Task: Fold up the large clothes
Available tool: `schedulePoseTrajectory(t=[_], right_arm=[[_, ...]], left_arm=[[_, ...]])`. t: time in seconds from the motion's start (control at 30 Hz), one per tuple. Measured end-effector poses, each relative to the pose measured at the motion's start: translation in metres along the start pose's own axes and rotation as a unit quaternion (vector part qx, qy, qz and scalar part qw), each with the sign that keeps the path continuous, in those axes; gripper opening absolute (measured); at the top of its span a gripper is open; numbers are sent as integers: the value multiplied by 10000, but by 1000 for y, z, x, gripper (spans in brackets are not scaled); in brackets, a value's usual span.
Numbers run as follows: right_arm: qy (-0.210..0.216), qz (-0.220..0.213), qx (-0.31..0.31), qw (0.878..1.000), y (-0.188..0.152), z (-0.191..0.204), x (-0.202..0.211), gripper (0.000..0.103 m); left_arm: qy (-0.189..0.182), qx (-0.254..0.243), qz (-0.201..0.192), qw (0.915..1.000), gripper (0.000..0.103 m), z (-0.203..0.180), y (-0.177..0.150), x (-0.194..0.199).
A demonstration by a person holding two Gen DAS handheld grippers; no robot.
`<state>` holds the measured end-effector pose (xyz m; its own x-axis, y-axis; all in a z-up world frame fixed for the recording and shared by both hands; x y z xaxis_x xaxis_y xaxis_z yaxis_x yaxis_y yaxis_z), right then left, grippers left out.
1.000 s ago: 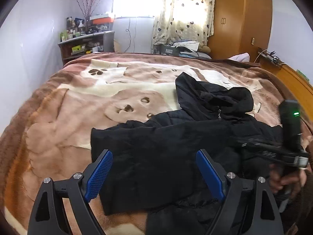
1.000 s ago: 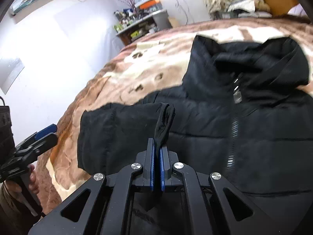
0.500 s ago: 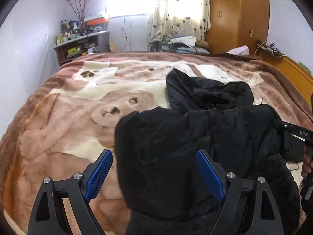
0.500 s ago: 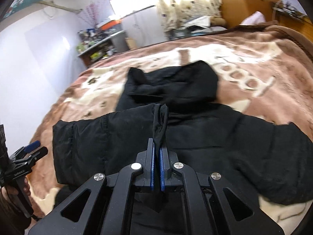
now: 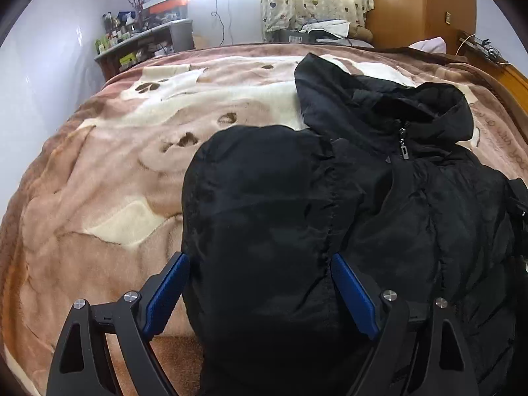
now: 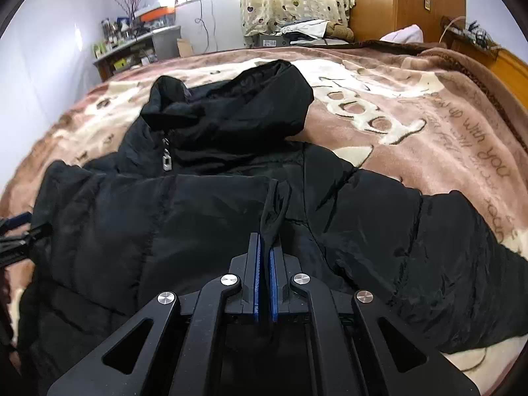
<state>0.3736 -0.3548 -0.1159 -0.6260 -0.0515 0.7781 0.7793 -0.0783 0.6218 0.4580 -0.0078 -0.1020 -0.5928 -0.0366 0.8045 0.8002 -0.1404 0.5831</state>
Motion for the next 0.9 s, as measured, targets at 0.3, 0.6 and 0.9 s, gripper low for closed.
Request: schedulePoseTrajectory(t=[0.3,0.6,0.9], right_arm=[[-688,-171,363,9968,-2,15,9,35],[-455,302,462,9974,-18,32,-20,59],[-535,-274,-522,9968,-13,-48,57,61]], left_arm=[[81,133,102,9998,87,4,-1,-11],[175,143,462,9987,93,2,4,-17],[-514,44,-448,9977,93,-26,29,68]])
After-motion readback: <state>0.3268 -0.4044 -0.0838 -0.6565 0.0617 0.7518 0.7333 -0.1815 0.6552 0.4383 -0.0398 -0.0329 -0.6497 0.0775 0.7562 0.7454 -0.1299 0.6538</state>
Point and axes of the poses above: each gripper's, at about its wrist camera, not at the fingertips, and x roughly against the way its jaws point, z to its left, y to its top, the point moved 1 cm from there along -x, roughly the way its jaws point, and after that the axes turned 3 degrees about y, right-handed, at the moved point
